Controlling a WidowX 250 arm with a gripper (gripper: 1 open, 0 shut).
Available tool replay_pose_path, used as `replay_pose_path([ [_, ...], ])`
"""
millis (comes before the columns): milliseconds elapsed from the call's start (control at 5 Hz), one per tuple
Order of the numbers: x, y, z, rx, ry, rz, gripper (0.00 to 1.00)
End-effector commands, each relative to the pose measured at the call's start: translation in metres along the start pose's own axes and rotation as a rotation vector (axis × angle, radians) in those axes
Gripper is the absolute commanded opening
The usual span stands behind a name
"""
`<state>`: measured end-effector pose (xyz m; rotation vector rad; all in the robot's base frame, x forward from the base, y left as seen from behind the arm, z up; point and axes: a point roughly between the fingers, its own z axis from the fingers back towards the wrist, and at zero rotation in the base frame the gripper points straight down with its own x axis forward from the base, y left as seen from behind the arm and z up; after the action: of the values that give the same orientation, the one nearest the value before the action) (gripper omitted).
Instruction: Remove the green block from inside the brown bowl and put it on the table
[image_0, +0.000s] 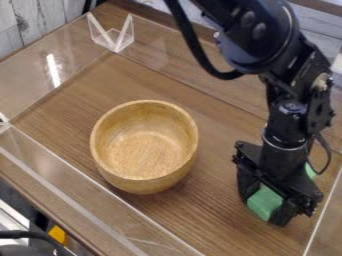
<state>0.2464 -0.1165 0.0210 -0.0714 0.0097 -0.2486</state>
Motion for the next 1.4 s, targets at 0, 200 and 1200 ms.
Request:
replay_pose_path([
  [0, 0.011, 0.005, 0.023, -0.001, -0.051, 0.022, 1.00],
  [200, 0.014, 0.007, 0.037, 0.013, -0.065, 0.056, 1.00],
  [1200, -0.014, 0.052, 0.074, 0.051, -0.172, 0.264, 1.00],
])
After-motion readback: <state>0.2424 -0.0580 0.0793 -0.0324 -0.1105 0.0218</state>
